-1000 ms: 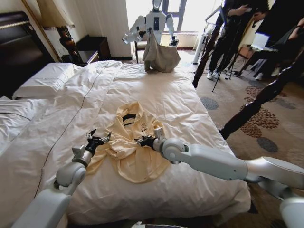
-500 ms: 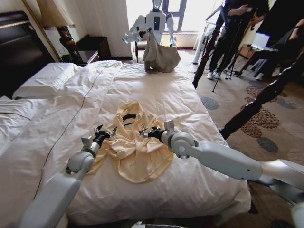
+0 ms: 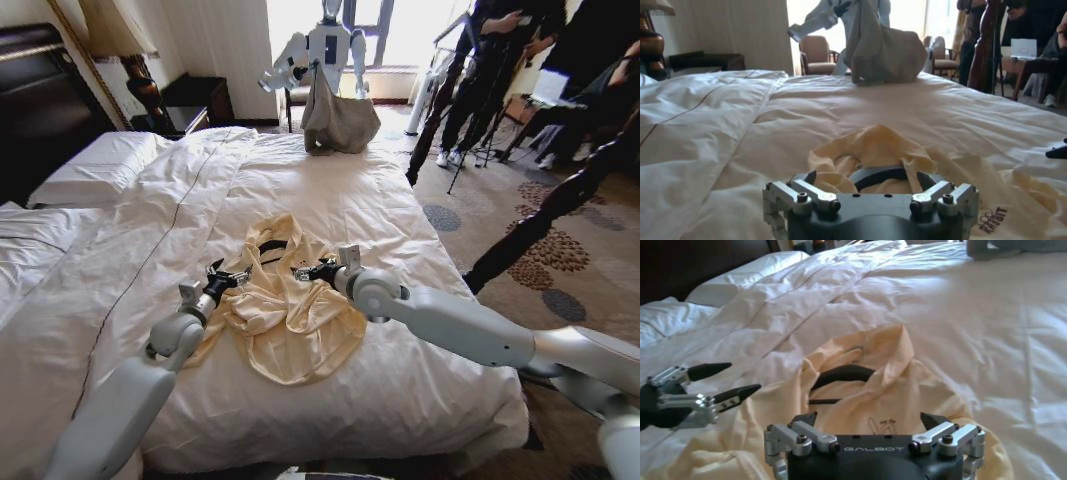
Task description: Pick up the clothes from the bed and hang them on the clothes hanger.
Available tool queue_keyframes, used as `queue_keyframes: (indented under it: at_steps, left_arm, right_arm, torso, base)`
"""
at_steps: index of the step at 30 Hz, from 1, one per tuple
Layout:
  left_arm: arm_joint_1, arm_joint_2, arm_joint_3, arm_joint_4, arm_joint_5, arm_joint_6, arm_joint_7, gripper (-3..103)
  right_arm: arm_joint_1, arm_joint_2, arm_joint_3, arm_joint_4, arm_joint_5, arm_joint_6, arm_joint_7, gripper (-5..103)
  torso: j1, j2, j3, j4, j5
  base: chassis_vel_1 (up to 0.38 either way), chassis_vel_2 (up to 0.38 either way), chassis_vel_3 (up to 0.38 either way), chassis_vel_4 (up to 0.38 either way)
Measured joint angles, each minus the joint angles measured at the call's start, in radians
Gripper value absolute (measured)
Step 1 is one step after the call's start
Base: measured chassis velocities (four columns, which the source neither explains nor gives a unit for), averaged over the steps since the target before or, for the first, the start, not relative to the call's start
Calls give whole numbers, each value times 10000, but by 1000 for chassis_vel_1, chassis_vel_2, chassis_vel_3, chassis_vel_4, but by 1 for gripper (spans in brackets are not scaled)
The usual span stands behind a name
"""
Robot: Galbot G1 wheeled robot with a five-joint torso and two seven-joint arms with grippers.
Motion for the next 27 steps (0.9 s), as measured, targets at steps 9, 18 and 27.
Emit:
queue_keyframes:
  at_steps: [9,18,27]
  left_arm:
    - [-1146,-977,1139,1251,356,-8,-638,100]
    - [-2288,-1842,1771,2831,875,-23,-1796,100]
    - [-2659,-2319,1912,3693,1851,-301,-2126,81]
  right_arm:
    - [-112,-550,997,-748,-240,-117,1816,100]
    - [18,-1945,1522,-646,-366,-40,1789,100]
    - [-154,-2854,1620,-302,-328,70,1495,100]
  torso:
    - [1,0,0,1,-1]
    - [1,-1,0,-2,2]
    - [0,0,-1,-2,3]
  base:
    - [0,0,0,0]
    - [0,0,0,0]
    - [0,0,0,0]
